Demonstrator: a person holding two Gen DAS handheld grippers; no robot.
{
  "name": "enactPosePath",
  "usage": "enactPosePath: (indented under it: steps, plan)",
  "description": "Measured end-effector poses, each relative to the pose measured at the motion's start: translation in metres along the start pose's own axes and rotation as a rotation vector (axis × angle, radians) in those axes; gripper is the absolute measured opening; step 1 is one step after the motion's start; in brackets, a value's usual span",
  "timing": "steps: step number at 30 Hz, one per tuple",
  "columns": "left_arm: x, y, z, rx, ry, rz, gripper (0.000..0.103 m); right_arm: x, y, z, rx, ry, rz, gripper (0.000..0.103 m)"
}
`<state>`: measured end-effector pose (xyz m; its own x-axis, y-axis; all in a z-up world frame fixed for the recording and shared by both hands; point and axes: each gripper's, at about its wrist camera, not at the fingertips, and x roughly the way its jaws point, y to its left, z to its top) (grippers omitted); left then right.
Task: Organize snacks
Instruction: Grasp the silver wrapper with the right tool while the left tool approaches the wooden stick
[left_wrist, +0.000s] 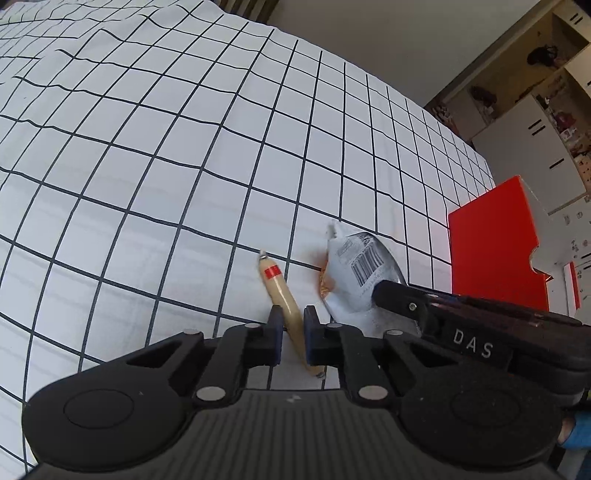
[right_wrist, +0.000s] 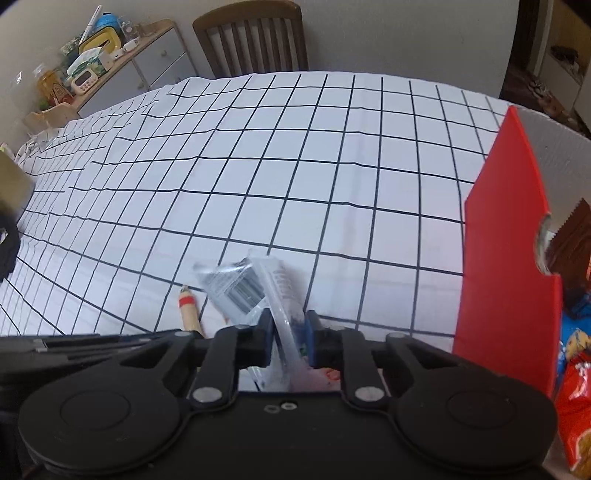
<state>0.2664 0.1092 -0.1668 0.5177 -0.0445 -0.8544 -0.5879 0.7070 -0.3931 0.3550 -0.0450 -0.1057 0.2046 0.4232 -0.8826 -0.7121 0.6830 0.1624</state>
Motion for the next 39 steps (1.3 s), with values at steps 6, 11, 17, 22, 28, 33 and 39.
enactPosePath:
  steps: [6,11,17,22,28,33,39]
  plan:
    - [-0.007,0.006,-0.005,0.018,-0.006,-0.001,0.007,-0.014,-0.003,-0.017,0.024,-0.040,-0.021,0.008]
    - [-0.018,0.007,-0.011,0.043,-0.014,-0.012,0.001,-0.027,-0.002,-0.034,0.050,-0.054,-0.015,0.008]
    - [-0.022,-0.005,-0.019,0.115,-0.017,0.007,0.001,-0.042,-0.001,-0.053,0.056,-0.078,-0.022,0.008]
    - [-0.025,-0.015,-0.022,0.181,-0.025,0.038,0.001,-0.058,-0.007,-0.073,0.096,-0.092,-0.017,0.008]
    - [-0.024,-0.023,-0.019,0.208,-0.011,0.061,0.002,-0.080,-0.016,-0.100,0.150,-0.122,-0.015,0.008]
    - [-0.021,-0.032,-0.016,0.230,0.008,0.084,0.010,-0.094,-0.026,-0.120,0.199,-0.136,-0.005,0.008]
    - [-0.017,-0.040,-0.017,0.244,-0.004,0.115,0.061,-0.109,-0.035,-0.145,0.253,-0.158,-0.003,0.008]
